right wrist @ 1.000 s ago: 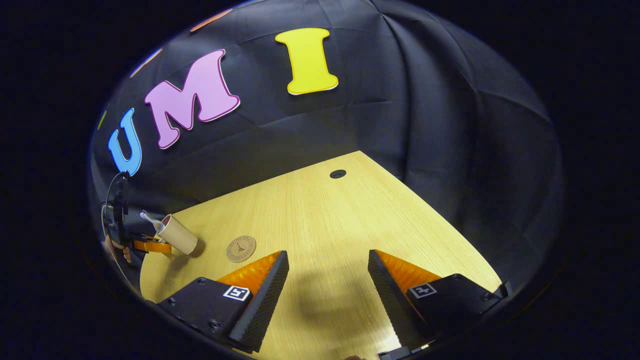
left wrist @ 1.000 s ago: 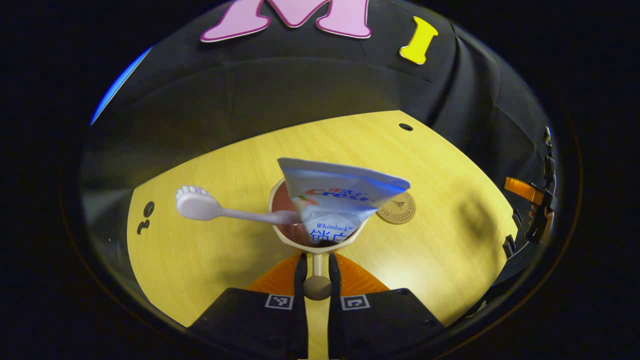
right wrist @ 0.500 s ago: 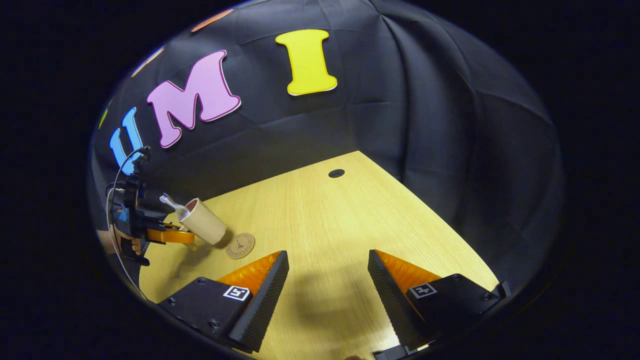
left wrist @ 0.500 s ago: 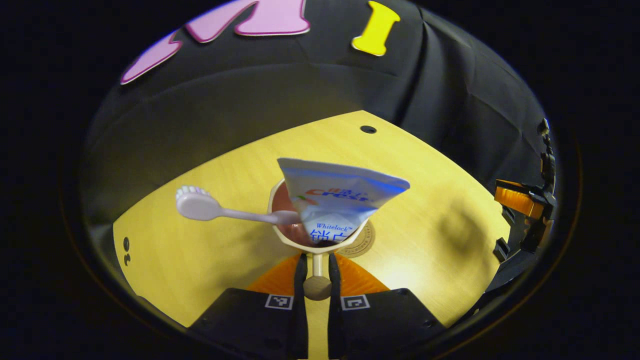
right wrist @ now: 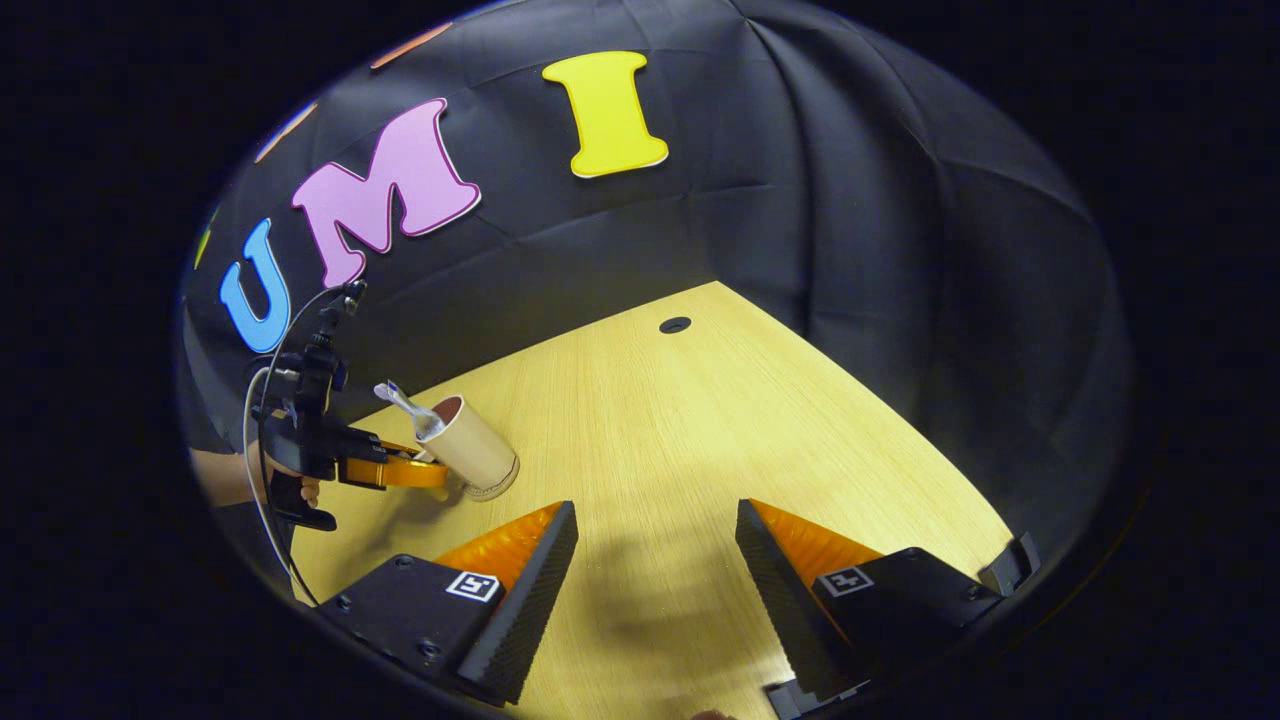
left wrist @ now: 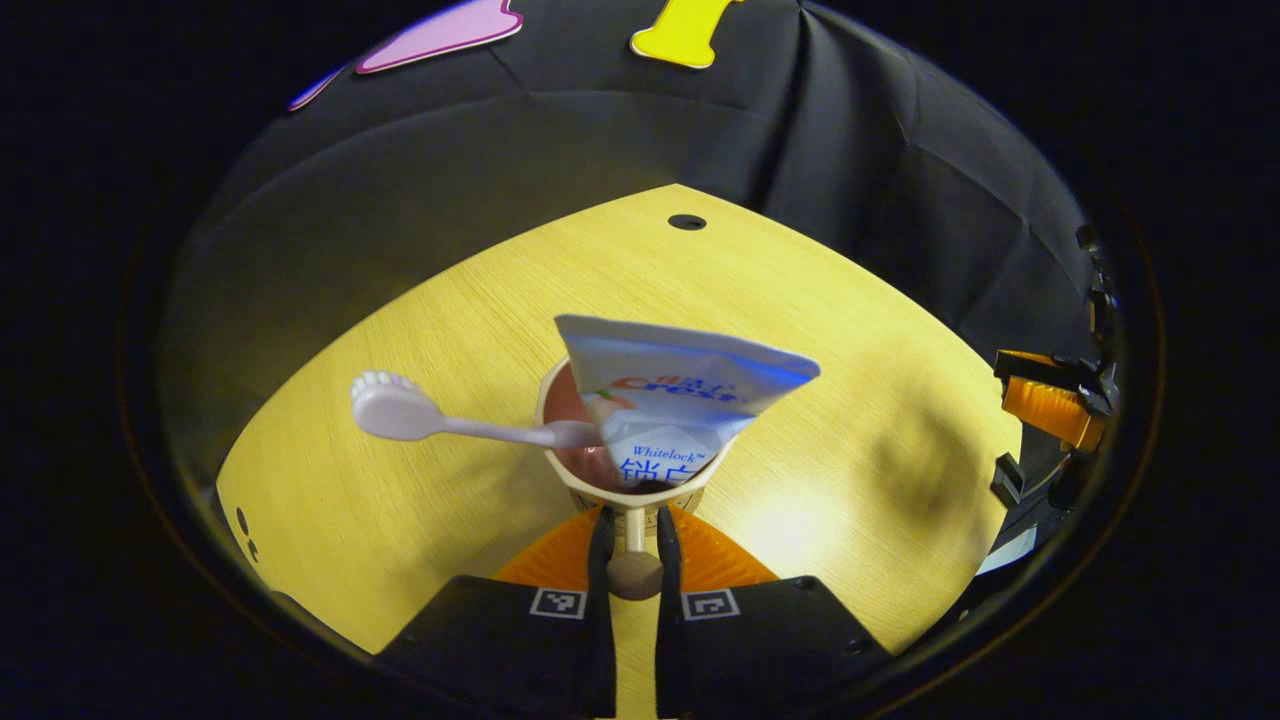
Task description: Put the toothbrush and toothpaste on the desktop into the cup, then pick up the cup and place it on the coaster on the desktop.
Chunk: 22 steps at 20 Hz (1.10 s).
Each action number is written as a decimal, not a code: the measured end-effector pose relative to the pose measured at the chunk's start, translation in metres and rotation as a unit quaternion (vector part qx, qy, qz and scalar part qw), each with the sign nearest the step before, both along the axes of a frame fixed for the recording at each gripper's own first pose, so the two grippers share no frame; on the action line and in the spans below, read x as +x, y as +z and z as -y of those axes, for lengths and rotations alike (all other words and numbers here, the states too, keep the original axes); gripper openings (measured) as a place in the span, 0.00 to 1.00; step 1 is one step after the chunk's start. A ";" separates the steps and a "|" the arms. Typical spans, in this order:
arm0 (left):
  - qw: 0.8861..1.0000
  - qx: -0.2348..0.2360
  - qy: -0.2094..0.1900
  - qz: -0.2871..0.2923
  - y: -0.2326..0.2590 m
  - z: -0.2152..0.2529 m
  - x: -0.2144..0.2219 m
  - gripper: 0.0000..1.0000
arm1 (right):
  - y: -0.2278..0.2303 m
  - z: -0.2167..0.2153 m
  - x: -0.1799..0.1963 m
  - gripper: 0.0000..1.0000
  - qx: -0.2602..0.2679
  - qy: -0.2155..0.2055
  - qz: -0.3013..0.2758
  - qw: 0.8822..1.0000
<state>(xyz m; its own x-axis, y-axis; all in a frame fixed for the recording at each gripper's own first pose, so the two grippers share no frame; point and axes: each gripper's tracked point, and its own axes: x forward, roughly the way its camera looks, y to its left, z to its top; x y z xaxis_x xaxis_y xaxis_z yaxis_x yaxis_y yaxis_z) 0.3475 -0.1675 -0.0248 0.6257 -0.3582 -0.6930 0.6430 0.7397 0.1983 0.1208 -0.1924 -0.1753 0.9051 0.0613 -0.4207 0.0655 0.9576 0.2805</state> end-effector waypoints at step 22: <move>0.963 -0.123 0.121 0.207 0.126 -0.060 -0.090 1.00 | 0.045 -0.019 -0.007 0.98 -0.023 -0.006 0.050 0.998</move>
